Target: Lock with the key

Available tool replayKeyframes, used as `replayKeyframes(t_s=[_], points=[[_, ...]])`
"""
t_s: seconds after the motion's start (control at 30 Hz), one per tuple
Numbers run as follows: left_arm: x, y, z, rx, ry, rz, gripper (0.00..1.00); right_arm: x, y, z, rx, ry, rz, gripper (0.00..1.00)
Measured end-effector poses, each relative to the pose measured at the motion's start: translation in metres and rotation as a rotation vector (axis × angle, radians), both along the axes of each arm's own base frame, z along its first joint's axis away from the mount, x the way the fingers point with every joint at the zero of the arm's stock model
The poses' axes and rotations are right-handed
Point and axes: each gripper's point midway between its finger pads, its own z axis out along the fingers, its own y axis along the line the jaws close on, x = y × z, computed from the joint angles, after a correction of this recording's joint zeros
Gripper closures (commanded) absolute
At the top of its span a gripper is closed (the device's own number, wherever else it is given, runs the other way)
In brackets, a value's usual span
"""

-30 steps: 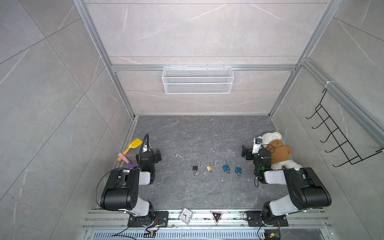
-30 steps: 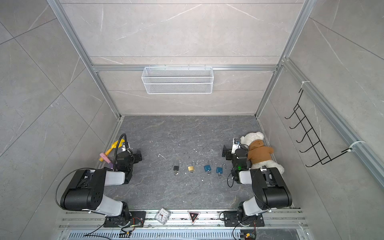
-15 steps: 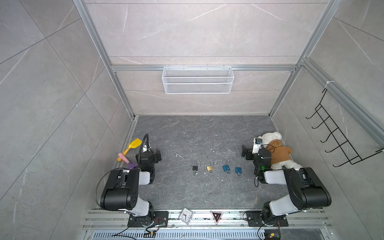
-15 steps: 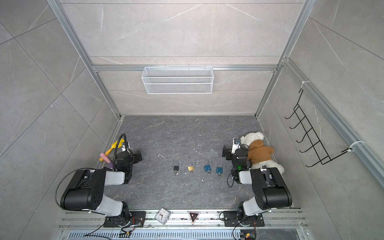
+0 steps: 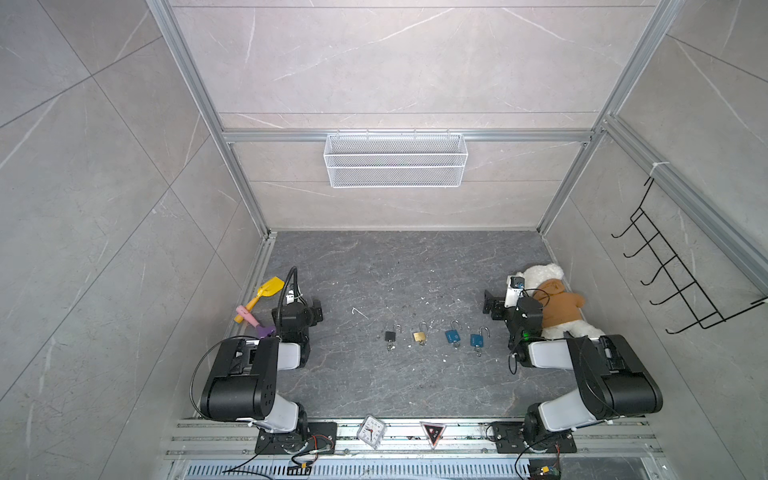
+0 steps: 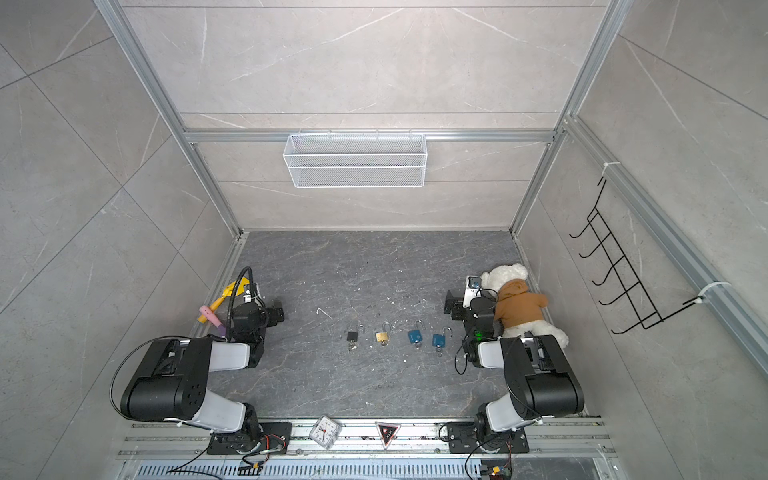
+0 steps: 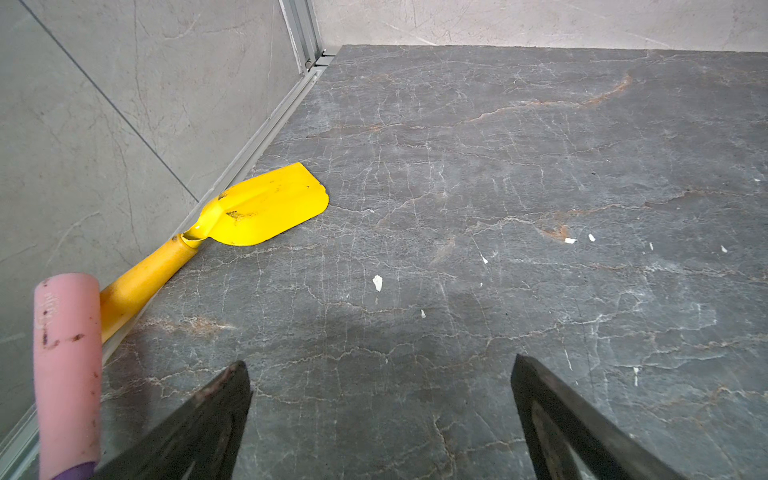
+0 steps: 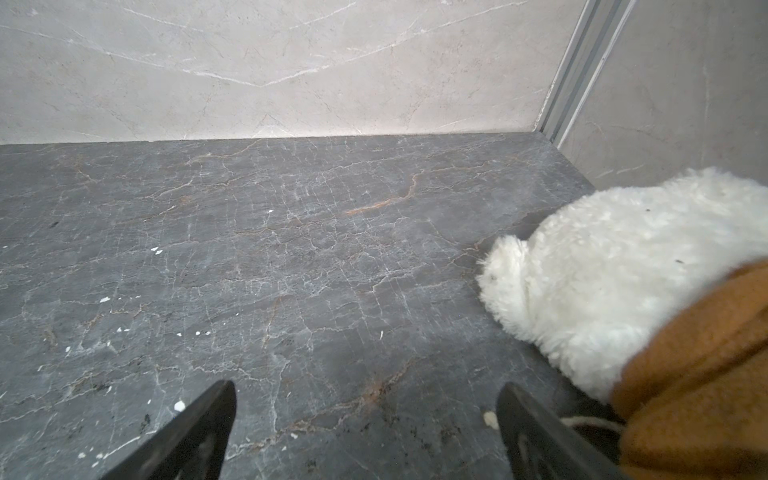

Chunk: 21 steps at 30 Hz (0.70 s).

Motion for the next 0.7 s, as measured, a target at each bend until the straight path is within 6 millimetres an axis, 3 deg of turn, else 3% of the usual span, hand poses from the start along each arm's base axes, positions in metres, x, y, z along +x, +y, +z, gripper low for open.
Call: replayKeyframes(t_s=[0.43, 0.5, 0.6, 0.7], points=[[0.0, 0.0, 0.0, 0.0, 0.0, 0.0, 0.0, 0.001, -0.005, 0.0, -0.024, 0.048, -0.049, 0.0], [0.0, 0.0, 0.0, 0.001, 0.0, 0.001, 0.0, 0.007, -0.005, 0.015, -0.041, 0.065, -0.086, 0.0], [0.005, -0.008, 0.006, 0.009, 0.082, -0.021, 0.0, 0.024, -0.001, 0.057, 0.006, 0.058, -0.134, 0.0], [0.027, -0.024, 0.062, -0.006, 0.001, -0.071, 0.0, 0.032, 0.002, 0.091, 0.084, 0.067, -0.174, 0.0]])
